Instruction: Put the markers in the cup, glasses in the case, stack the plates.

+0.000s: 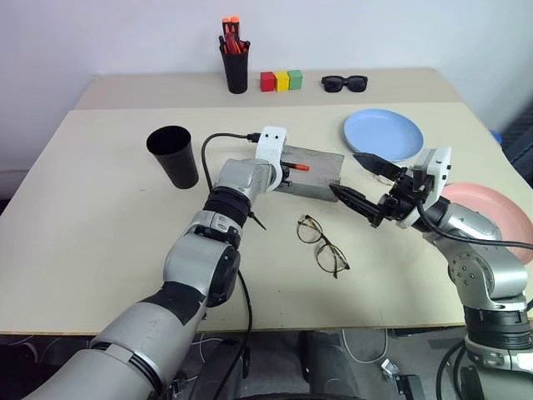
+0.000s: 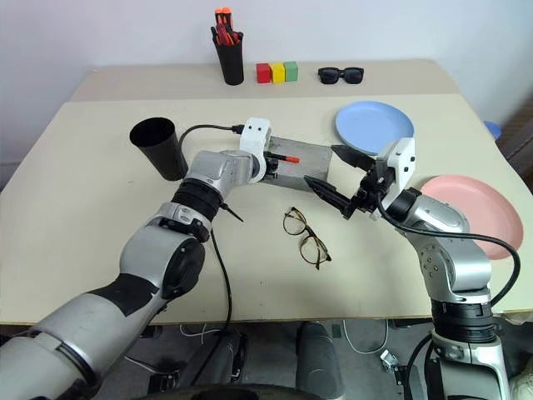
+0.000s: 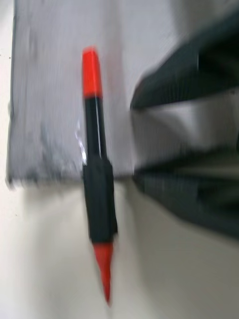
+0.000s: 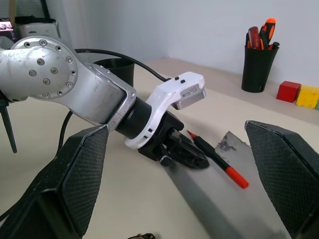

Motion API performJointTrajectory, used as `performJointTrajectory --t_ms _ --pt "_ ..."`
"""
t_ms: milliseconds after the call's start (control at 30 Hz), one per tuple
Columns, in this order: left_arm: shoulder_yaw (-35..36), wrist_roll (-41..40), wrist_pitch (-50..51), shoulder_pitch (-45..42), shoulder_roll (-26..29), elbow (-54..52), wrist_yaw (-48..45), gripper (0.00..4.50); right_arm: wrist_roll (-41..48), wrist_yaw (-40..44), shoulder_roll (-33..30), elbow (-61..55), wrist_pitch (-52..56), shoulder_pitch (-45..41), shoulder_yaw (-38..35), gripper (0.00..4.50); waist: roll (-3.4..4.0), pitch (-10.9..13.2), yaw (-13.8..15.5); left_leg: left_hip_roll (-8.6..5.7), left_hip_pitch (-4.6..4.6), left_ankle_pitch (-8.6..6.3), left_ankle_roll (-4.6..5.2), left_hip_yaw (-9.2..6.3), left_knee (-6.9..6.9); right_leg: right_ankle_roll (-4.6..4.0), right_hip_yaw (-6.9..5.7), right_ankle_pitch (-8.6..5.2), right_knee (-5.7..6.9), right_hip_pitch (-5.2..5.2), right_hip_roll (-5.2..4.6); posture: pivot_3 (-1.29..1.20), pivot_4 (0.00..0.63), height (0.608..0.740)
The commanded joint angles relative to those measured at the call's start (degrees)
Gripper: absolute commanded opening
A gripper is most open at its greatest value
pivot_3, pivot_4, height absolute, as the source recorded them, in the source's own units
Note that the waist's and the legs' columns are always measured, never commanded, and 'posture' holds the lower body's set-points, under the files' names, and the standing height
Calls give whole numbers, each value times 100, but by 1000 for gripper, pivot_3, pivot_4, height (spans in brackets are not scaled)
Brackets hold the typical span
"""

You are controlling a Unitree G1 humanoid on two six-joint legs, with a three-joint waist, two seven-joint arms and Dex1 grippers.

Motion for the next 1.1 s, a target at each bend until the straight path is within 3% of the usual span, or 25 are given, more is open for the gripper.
performJointTrajectory --t_ms 33,233,633,900,1000,1100 --pt "-5 -26 155 57 -64 -209 58 52 37 22 16 -54 -115 -99 -75 4500 0 0 7 0 0 0 0 0 0 0 0 0 0 0 0 0 150 740" --pt "-37 -31 518 285 -26 -725 97 52 25 9 58 -69 -119 -113 -40 4500 1 0 -10 0 0 0 0 0 0 0 0 0 0 0 -1 0 150 740" --pt "-235 -144 3128 1928 375 -4517 159 52 24 -4 135 -44 -172 -80 -6 4500 5 -3 -31 2 8 1 -2 1 1 -1 5 0 9 0 1 0 150 740" --pt "-318 -12 3939 2530 478 -5823 384 52 16 30 155 -6 -195 -78 24 4500 5 -3 -17 2 8 1 -3 0 1 -2 6 0 9 0 1 0 150 740" --pt "-73 29 3874 2541 295 -5916 583 870 9 51 173 41 -210 -122 44 4500 5 -3 -6 2 7 3 -5 -1 1 -2 6 0 8 0 1 0 150 740" --pt "5 12 3830 2456 254 -5904 614 2407 15 65 176 98 -222 -181 48 4500 5 -3 -6 2 6 3 -6 0 2 -3 5 0 8 0 1 0 150 740"
